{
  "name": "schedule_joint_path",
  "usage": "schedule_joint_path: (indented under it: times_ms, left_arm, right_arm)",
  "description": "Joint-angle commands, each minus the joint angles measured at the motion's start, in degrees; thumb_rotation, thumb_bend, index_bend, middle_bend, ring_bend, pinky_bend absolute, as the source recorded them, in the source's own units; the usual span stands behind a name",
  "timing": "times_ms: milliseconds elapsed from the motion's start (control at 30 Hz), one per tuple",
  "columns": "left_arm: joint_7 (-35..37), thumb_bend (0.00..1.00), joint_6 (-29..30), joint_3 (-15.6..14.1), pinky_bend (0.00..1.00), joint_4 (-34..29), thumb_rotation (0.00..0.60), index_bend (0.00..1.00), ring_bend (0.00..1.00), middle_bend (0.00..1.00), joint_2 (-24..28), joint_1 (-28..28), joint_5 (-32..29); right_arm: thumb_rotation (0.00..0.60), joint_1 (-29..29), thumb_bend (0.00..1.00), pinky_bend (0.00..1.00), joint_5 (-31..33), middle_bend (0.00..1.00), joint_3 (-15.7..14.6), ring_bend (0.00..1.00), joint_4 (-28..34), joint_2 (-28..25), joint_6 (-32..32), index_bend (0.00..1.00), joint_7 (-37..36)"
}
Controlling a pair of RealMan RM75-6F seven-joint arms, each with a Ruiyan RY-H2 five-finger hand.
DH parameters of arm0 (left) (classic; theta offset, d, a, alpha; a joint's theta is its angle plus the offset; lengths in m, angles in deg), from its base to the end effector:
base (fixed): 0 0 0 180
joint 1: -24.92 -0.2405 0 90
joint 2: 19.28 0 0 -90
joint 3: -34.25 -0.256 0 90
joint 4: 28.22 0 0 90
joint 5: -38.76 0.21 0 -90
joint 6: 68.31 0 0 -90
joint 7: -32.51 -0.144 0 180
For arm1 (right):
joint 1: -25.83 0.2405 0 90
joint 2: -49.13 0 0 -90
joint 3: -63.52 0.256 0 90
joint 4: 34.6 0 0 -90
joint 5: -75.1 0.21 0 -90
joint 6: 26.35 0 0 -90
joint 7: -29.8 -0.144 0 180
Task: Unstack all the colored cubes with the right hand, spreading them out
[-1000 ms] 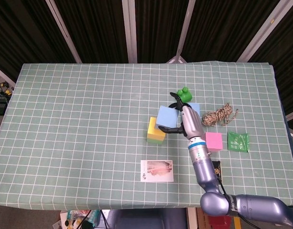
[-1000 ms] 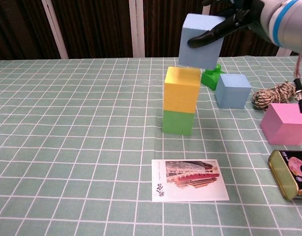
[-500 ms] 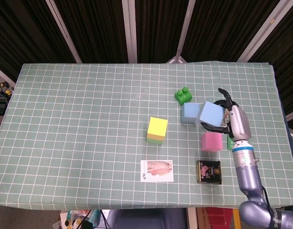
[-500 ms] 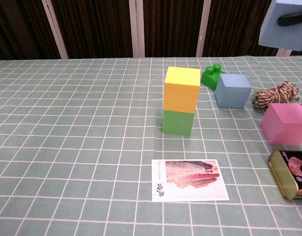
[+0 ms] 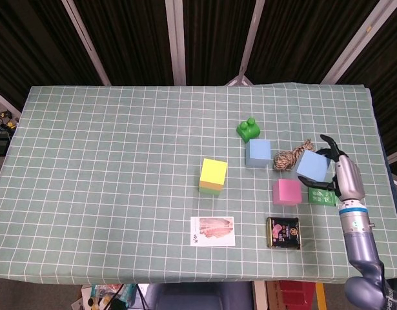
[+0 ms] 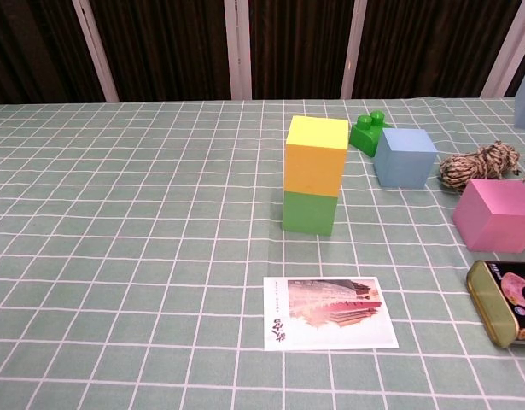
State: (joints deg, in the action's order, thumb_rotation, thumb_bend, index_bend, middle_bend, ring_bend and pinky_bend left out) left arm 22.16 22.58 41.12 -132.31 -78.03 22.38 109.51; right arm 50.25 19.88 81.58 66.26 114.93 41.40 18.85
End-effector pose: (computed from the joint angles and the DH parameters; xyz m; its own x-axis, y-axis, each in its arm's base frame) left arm -0.3231 0.1463 0.2040 0.4590 -0.0544 0.8868 0.8387 0.3560 -0.4123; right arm -0.2397 -0.3165 0.1489 -0.1556 0.0039 0.9878 -0.9836 0.0920 -0.1553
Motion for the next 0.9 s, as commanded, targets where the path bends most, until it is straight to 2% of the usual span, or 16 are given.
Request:
schedule_joint_path:
  times_ms: [33, 300, 700, 800, 900]
  left_arm:
    - [-0.03, 0.17, 0.39, -0.22, 0.05, -0.10, 0.600, 0.20, 0.00, 0.00, -0.03, -0.15, 0.58]
    - [-1.10, 0.17, 1.84, 0.33, 0.05, 0.01, 0.600, 0.20, 0.00, 0.00, -0.66, -0.54, -0.13]
    - [-7.11, 0.17, 1.90, 1.38, 0.05, 0.21, 0.600, 0.20, 0.00, 0.00, -3.74, 1.10, -1.93]
    - [-8.23, 0.17, 2.16, 2.21, 0.05, 0.51, 0.600, 0.20, 0.00, 0.00, -4.62, 1.55, -3.05]
    - [-9.25, 0.17, 2.12, 2.29, 0.05, 0.66, 0.600, 0.20, 0.00, 0.00, -5.01, 1.82, -3.38]
  right_arm:
    - [0.600, 2.58, 0.15, 0.17, 3.33, 0.44, 2.00, 0.55, -6.81, 3.95, -1.94, 0.15, 0.85]
    - [0.600, 10.29, 0.15, 0.17, 10.39, 0.44, 4.75, 0.55, -23.46, 13.60, -7.49, 0.15, 6.62]
    - [0.600, 19.72, 0.15, 0.17, 13.41, 0.44, 6.97, 0.54, -46.52, 25.04, -14.56, 0.15, 12.33]
    - [0.600, 21.54, 0.15, 0.13, 13.63, 0.40, 7.14, 0.45, -52.89, 27.53, -16.56, 0.15, 13.48]
    - [0.600, 21.94, 0.15, 0.04, 13.54, 0.25, 6.83, 0.27, -56.41, 28.74, -18.95, 0.14, 13.82]
